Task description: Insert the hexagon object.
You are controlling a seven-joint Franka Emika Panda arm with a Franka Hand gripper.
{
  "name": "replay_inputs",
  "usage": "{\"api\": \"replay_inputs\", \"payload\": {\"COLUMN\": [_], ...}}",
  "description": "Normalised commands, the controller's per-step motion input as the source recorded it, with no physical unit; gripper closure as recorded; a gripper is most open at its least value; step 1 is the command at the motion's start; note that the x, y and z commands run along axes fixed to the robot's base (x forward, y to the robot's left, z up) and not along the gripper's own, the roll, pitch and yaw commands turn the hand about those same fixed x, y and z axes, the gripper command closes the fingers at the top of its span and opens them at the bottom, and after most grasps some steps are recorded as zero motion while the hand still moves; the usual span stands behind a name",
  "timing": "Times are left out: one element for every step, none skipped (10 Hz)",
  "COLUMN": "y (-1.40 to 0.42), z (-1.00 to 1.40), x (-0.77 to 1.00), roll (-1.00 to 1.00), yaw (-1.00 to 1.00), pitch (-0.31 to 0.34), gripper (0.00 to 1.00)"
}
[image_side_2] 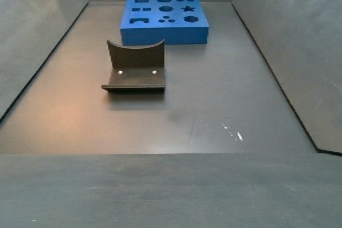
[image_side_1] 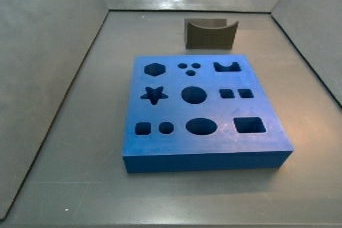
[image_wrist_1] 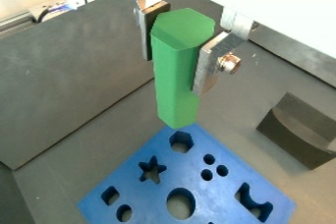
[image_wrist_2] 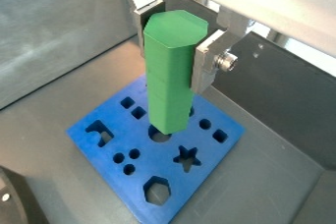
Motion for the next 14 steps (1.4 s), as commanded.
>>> {"api": "replay_inputs", "payload": {"y": [0.08,0.06,0.06,0.11,0.13,0.18,0.38,0.45,0.45,0.41,0.15,0.0,0.0,-0.09], "z": [-0.95,-0.95,-0.96,-1.0,-1.0,-1.0,-1.0,-1.0,-0.91,-0.84,-0.5,-0.18,-0.2,-0.15], "x": [-0.04,-0.05,-0.05,-0.09,-0.15,-0.17,-0.31,-0.42,-0.39,-0.24,0.11,0.0,0.14,0.38], "roll": [-0.08,-0.07,-0.07,-0.08,-0.05,-0.04,-0.01,-0.01,-0.12,-0.12,-0.12,0.0,0.0,-0.03], "yaw": [-1.0,-1.0,-1.0,-0.99,-0.93,-0.88,-0.68,-0.56,-0.36,-0.31,-0.04,0.0,0.0,0.0], "pitch": [0.023,0.003,0.001,0.0,0.0,0.0,0.0,0.0,-0.046,-0.079,-0.041,0.0,0.0,0.0], "gripper": [1.0,1.0,1.0,1.0,1.0,1.0,1.0,1.0,1.0,1.0,1.0,1.0,1.0,1.0]}}
